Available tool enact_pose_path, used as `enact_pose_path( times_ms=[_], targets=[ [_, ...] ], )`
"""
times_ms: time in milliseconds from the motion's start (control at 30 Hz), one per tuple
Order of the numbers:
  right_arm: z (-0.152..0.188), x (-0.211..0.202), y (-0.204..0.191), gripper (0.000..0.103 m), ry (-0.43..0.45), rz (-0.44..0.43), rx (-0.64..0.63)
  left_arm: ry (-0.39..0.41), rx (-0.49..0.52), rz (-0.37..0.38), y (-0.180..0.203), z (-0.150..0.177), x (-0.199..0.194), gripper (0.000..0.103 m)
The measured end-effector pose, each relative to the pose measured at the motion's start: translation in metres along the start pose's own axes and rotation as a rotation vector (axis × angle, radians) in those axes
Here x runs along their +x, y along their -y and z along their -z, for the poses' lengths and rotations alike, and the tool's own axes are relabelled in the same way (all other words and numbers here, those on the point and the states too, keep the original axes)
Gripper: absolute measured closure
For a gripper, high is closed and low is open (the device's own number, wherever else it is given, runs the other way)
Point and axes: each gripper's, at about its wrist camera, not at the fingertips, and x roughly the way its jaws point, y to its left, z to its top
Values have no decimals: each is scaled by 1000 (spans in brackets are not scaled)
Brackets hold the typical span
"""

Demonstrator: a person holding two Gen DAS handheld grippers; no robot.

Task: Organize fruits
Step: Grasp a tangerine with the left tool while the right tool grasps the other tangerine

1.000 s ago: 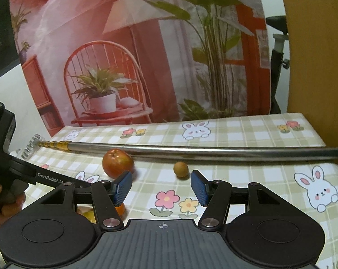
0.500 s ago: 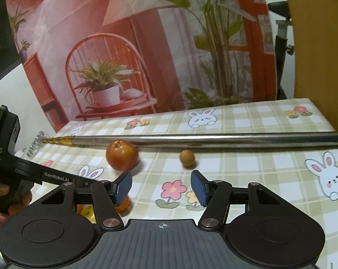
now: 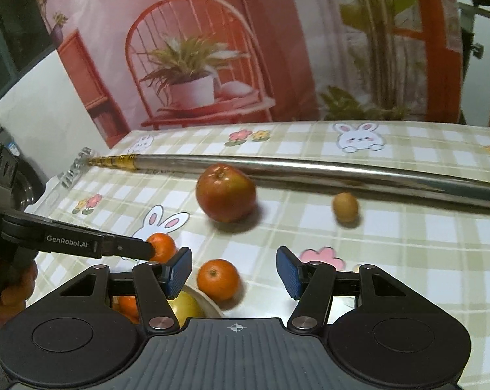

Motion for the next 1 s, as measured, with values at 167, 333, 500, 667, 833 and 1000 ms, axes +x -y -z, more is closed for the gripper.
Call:
enact_pose_path(
  times_ms=[167,333,500,667,833,1000],
  targets=[
    [-2,6,-5,49,-17,1,-5,25,-94,37,-11,-6,0,63],
    [-2,9,-1,50,-26,15,16,17,-112,30,-12,-8,10,63],
    [0,9,3,51,-30,20,30,-3,-98,22,-8,-9,20,66],
    [1,11,4,51,-45,16,38,33,-64,-6,-6,-5,11,69],
    [1,20,2,51,-69,-1,45,84,-24,0,-2,1,-13,69],
    [0,36,-1,56,-109,-11,71,128,2,15,3,15,-38,69]
  ],
)
